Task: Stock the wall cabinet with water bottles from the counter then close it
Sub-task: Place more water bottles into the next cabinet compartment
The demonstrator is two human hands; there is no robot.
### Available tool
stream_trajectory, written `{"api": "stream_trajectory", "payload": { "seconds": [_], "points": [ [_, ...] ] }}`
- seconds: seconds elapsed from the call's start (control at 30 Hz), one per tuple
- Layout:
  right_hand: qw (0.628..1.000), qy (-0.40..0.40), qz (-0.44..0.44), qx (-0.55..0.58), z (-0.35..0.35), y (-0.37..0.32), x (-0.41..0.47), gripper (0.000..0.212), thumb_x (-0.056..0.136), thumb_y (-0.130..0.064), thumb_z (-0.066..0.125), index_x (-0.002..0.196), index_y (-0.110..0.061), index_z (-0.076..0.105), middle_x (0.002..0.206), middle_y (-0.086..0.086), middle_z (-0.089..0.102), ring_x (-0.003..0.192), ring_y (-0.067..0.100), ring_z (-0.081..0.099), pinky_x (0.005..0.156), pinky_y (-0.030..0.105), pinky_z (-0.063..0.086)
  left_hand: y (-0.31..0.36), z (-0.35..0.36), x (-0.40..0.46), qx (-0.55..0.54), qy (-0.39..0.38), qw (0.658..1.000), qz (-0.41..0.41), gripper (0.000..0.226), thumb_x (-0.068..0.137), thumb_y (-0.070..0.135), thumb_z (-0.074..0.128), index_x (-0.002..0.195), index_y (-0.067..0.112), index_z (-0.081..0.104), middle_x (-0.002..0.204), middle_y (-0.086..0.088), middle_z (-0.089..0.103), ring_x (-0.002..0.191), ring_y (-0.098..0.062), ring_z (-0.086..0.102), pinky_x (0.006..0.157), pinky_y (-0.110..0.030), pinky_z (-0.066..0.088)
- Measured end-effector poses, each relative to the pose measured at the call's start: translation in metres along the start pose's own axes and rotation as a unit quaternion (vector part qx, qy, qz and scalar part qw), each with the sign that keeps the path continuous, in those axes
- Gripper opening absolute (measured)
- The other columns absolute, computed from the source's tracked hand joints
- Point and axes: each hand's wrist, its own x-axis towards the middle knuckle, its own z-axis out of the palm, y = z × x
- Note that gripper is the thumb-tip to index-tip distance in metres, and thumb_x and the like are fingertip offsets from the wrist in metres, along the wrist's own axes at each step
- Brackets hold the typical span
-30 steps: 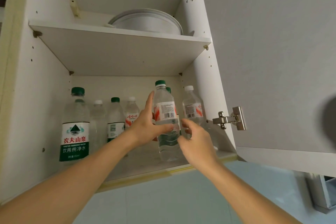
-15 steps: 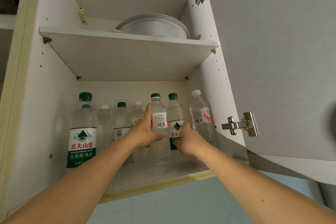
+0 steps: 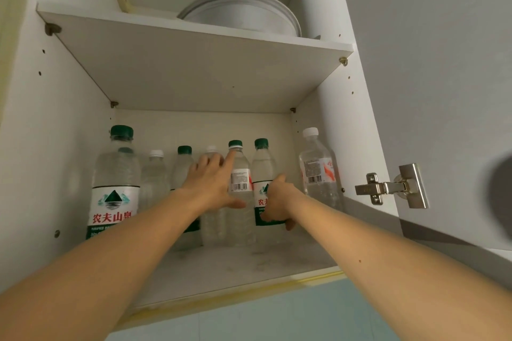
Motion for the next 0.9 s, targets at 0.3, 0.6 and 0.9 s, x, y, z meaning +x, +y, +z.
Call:
{"api": "stream_trajectory", "payload": {
  "seconds": [0.3,0.6,0.9],
  "points": [
    [0.996,0.074,-0.033,0.038,0.02,0.01,0.023,0.059,0.093,-0.012,0.064,0.141,0.0,0.032,0.125,0.02,0.057,0.111,0.036,0.063,0.087,0.04,0.053,-0.005,0.012,0.012,0.087,0.023,0.994,0.055,0.112,0.072,0.087,0.054,0.157,0.038,0.001,0.149,-0.012,0.038,0.14,-0.033,0.028,0.113,-0.05,0.019],
    [0.998,0.044,-0.04,0.031,0.021,0.016,0.019,0.07,0.091,-0.007,0.071,0.143,0.0,0.025,0.132,0.02,0.055,0.118,0.036,0.059,0.098,0.043,0.054,0.001,0.035,0.001,0.084,0.111,0.988,0.064,0.105,0.076,0.078,0.06,0.156,0.031,0.009,0.144,-0.012,0.04,0.136,-0.033,0.031,0.116,-0.052,0.02],
    [0.997,0.061,-0.052,0.007,0.024,0.014,0.021,0.061,0.092,-0.004,0.068,0.139,0.001,0.028,0.132,0.023,0.053,0.119,0.039,0.058,0.099,0.042,0.052,-0.001,0.039,-0.002,0.13,0.072,0.987,0.06,0.135,0.063,0.087,0.064,0.158,0.025,-0.009,0.157,-0.015,0.021,0.146,-0.037,0.015,0.119,-0.059,0.014]
  ]
}}
